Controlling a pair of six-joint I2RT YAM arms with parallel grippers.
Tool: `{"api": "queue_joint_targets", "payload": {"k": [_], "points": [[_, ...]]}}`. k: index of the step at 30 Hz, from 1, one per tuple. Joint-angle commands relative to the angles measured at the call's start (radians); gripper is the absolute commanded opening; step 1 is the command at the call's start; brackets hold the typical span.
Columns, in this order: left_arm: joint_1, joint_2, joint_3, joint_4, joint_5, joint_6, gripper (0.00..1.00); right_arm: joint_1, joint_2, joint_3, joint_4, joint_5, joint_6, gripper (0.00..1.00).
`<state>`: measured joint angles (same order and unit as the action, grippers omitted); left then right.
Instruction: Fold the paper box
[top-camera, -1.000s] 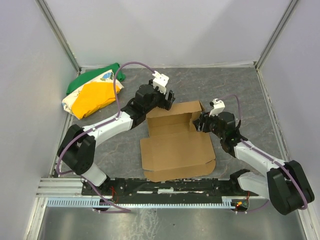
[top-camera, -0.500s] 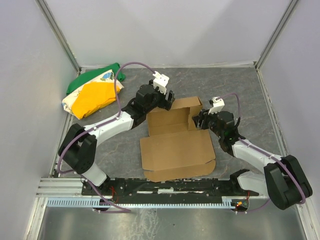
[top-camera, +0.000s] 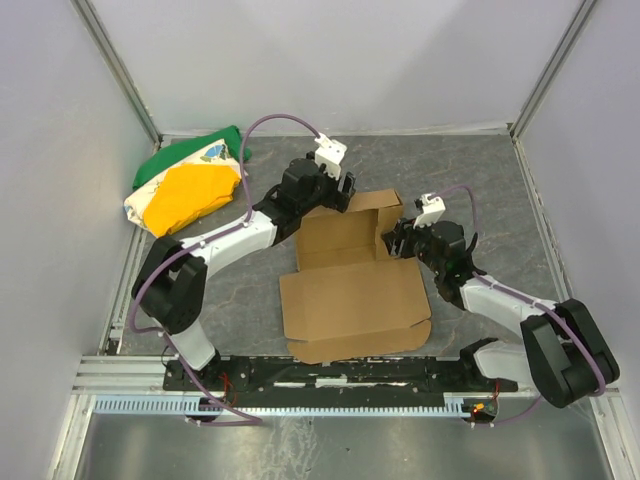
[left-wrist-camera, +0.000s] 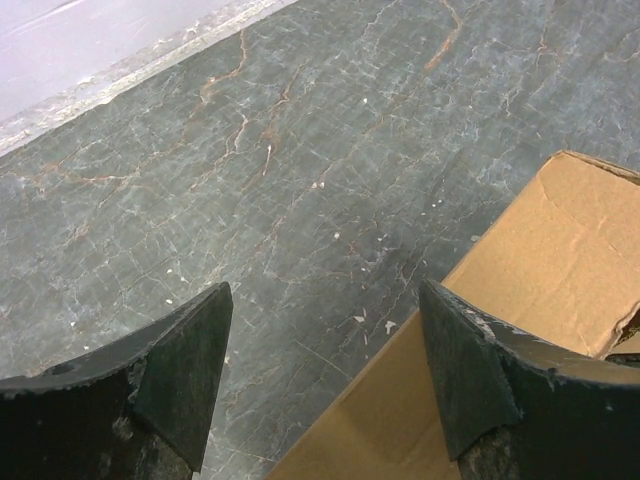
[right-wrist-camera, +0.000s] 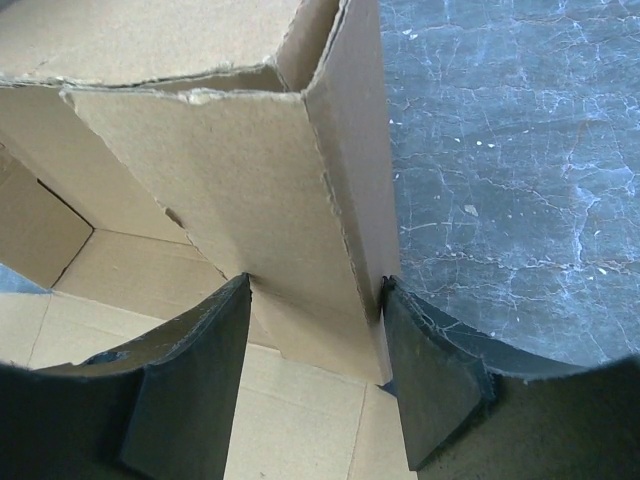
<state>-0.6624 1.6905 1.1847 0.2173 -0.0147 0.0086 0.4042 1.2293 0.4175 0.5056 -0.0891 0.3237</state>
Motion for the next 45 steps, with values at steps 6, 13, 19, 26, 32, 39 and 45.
{"api": "queue_joint_targets", "payload": {"k": [6,13,19,26,32,39,45], "points": [[0.003,0.019,0.079,-0.037,0.045,-0.006,0.74,0.005,0.074,0.062,0.096,-0.022,-0.022,0.53],[0.004,0.012,0.069,-0.042,0.043,-0.009,0.7,0.016,0.133,0.065,0.145,-0.02,-0.012,0.33],[0.013,0.019,0.104,-0.072,0.031,0.005,0.69,0.024,0.108,0.032,0.135,0.024,-0.026,0.19],[0.018,-0.003,0.063,-0.072,0.069,-0.006,0.64,0.043,0.073,0.016,0.104,0.056,-0.03,0.19],[0.018,-0.042,-0.047,-0.035,0.133,-0.047,0.51,0.123,0.076,0.044,0.089,0.116,-0.041,0.24],[0.015,-0.111,-0.189,0.094,0.176,-0.101,0.44,0.17,0.138,0.067,0.115,0.185,-0.037,0.32],[0.011,-0.139,-0.21,0.109,0.193,-0.098,0.42,0.184,0.151,0.085,0.083,0.264,-0.028,0.33]]}}
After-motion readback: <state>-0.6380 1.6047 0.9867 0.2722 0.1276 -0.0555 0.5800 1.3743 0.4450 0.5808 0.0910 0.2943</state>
